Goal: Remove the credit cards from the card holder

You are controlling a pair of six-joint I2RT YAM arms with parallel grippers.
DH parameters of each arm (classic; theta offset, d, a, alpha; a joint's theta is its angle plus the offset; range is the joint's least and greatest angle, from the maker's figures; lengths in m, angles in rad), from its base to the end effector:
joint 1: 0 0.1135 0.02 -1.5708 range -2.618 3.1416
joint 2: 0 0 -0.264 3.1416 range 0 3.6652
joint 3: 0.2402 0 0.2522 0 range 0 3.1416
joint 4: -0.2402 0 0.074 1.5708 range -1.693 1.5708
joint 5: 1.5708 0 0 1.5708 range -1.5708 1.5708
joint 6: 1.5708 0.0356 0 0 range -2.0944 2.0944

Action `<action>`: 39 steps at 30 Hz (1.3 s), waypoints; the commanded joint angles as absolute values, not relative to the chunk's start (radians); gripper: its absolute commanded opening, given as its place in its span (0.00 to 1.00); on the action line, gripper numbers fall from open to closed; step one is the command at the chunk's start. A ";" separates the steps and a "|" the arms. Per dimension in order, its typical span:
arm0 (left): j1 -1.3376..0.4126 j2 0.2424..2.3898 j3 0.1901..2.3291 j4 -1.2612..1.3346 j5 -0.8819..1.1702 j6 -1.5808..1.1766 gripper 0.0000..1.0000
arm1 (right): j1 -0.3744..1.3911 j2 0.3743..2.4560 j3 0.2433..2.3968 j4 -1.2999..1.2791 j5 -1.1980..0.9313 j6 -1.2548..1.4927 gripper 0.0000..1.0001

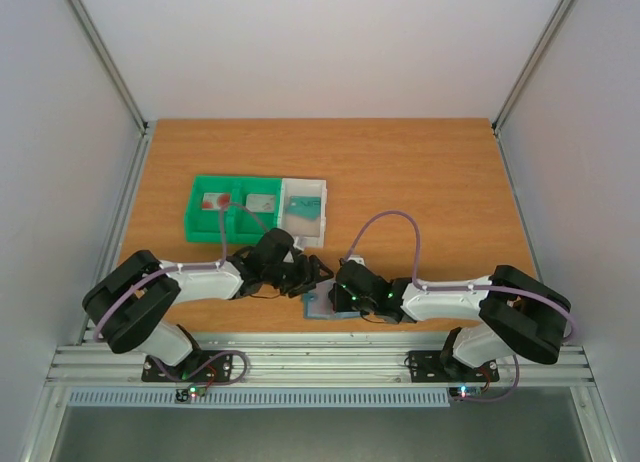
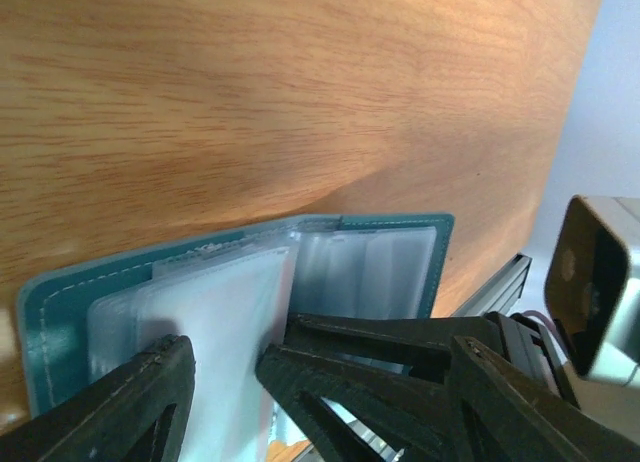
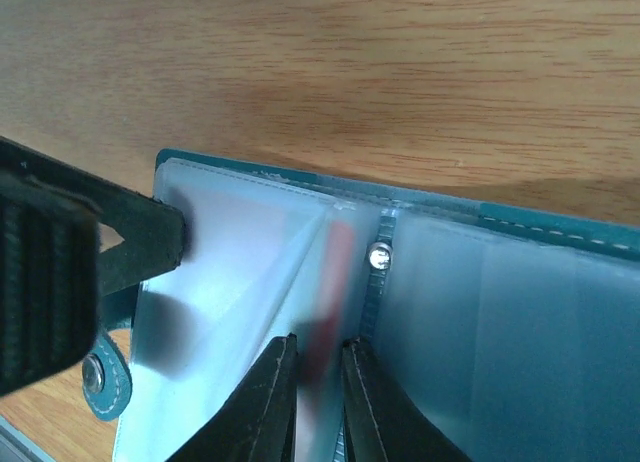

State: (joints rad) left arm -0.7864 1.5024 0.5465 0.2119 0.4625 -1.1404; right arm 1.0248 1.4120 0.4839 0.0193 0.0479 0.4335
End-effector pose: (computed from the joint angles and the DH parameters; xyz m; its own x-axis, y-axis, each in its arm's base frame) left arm 0.1796 -0.2024 0.1397 -0.9860 -0.1633 -0.0324 -0.0737 0.6025 -0.7947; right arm 0.1263 0.2046 0.1276 -0.7238 -0.3833 -0.5737 -0.5887 0.7767 0.2239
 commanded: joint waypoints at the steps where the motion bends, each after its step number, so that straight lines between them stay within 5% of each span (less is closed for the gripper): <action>1: -0.783 1.471 0.569 0.120 0.429 -1.092 0.69 | 1.014 1.447 0.436 -0.008 0.050 0.451 0.15; 39: -0.794 1.461 0.542 0.233 0.505 -1.135 0.68 | 1.014 1.443 0.431 -0.003 0.067 0.466 0.17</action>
